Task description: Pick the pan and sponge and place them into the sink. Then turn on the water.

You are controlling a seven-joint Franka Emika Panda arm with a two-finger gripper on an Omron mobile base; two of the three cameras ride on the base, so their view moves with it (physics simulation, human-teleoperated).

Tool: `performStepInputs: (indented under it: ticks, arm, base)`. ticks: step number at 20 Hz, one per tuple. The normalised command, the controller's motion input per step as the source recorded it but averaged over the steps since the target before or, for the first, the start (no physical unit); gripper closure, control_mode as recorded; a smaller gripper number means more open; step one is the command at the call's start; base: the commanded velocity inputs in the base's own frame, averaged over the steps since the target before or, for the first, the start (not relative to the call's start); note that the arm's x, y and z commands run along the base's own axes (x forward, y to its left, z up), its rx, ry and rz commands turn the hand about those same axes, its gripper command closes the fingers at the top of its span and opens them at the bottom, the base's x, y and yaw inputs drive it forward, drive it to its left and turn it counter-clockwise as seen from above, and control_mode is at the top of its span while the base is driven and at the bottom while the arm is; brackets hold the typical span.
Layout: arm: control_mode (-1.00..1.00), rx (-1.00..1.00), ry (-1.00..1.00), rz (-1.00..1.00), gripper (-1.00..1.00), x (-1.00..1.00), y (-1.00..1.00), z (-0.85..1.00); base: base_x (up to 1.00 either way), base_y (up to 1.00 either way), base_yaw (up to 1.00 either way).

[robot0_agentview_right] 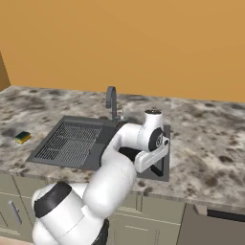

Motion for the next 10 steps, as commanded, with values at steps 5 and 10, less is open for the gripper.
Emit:
performStepInputs:
  ticks: [5, 10]
  arm:
    - [-1.00, 0.00, 0.00, 0.05, 1.00, 0.32, 0.20, 0.00]
    - [-1.00, 0.00, 0.00, 0.16, 1.00, 0.46, 0.14, -0.02]
  base:
    - [0.00, 0.00, 0.00]
    - [0.00, 0.00, 0.00]
